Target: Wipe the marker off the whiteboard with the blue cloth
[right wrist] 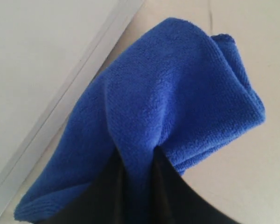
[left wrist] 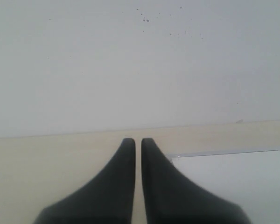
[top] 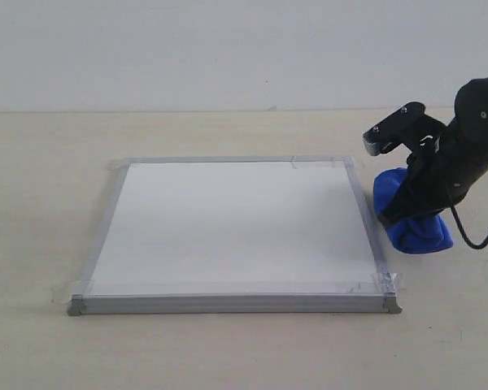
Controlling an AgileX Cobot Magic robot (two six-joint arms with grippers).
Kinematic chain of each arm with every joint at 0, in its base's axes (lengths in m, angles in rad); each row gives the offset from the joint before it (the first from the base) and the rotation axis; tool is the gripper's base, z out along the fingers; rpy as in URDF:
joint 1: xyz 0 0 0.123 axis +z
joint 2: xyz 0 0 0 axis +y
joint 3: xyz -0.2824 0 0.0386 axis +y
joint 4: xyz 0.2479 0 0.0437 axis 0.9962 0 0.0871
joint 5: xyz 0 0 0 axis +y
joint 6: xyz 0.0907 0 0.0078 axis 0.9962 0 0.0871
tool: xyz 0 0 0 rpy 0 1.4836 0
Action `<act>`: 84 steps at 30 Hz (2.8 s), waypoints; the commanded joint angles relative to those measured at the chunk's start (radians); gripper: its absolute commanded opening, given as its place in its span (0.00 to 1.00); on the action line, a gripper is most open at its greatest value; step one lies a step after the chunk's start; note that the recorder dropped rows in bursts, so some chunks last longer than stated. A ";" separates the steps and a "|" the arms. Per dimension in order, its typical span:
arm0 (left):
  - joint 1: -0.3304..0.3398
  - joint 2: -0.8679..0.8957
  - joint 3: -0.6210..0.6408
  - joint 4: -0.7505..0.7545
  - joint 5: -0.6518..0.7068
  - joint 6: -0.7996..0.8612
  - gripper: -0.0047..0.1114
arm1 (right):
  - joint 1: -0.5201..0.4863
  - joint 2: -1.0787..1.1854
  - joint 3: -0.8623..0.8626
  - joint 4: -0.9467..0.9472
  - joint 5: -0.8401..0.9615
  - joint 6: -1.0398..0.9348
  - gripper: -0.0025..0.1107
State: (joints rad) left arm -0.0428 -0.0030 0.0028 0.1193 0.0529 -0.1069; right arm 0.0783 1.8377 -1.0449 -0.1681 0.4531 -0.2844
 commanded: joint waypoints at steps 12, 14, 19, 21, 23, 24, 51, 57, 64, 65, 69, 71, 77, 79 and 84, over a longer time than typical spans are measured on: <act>-0.002 0.003 -0.003 -0.006 -0.001 -0.006 0.08 | -0.008 0.059 0.004 0.006 -0.075 -0.031 0.02; -0.002 0.003 -0.003 -0.006 -0.001 -0.006 0.08 | -0.008 0.059 0.004 0.006 -0.075 -0.029 0.02; -0.002 0.003 -0.003 -0.006 -0.001 -0.006 0.08 | -0.008 0.059 0.004 0.006 -0.065 0.000 0.26; -0.002 0.003 -0.003 -0.006 -0.001 -0.006 0.08 | -0.008 0.059 0.004 0.006 -0.060 0.021 0.45; -0.002 0.003 -0.003 -0.006 -0.001 -0.006 0.08 | -0.008 0.059 0.004 0.006 -0.060 0.053 0.60; -0.002 0.003 -0.003 -0.006 -0.001 -0.006 0.08 | -0.008 0.059 0.004 0.006 -0.060 0.068 0.64; -0.002 0.003 -0.003 -0.006 0.000 -0.006 0.08 | -0.008 0.022 0.048 0.023 -0.068 0.384 0.03; -0.002 0.003 -0.003 -0.006 0.000 -0.006 0.08 | -0.008 -0.149 0.048 0.027 -0.023 0.389 0.03; -0.002 0.003 -0.003 -0.006 0.000 -0.006 0.08 | -0.008 -0.404 0.093 0.073 0.105 0.360 0.03; -0.002 0.003 -0.003 -0.006 0.000 -0.006 0.08 | -0.008 -0.440 0.113 0.089 0.094 0.358 0.03; -0.002 0.003 -0.003 -0.006 0.000 -0.006 0.08 | -0.008 -0.622 0.212 0.226 0.051 0.358 0.03; -0.002 0.003 -0.003 -0.006 0.000 -0.006 0.08 | -0.008 -0.718 0.249 0.328 0.066 0.356 0.03; -0.002 0.003 -0.003 -0.006 0.000 -0.006 0.08 | -0.008 -0.969 0.288 0.395 0.237 0.353 0.03; -0.002 0.003 -0.003 -0.006 0.000 -0.006 0.08 | -0.008 -1.042 0.288 0.395 0.324 0.353 0.03; -0.002 0.003 -0.003 -0.006 0.000 -0.006 0.08 | -0.008 -1.187 0.288 0.395 0.432 0.355 0.03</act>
State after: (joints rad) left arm -0.0428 -0.0030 0.0028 0.1193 0.0529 -0.1069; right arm 0.0783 0.7121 -0.7634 0.2255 0.8428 0.0794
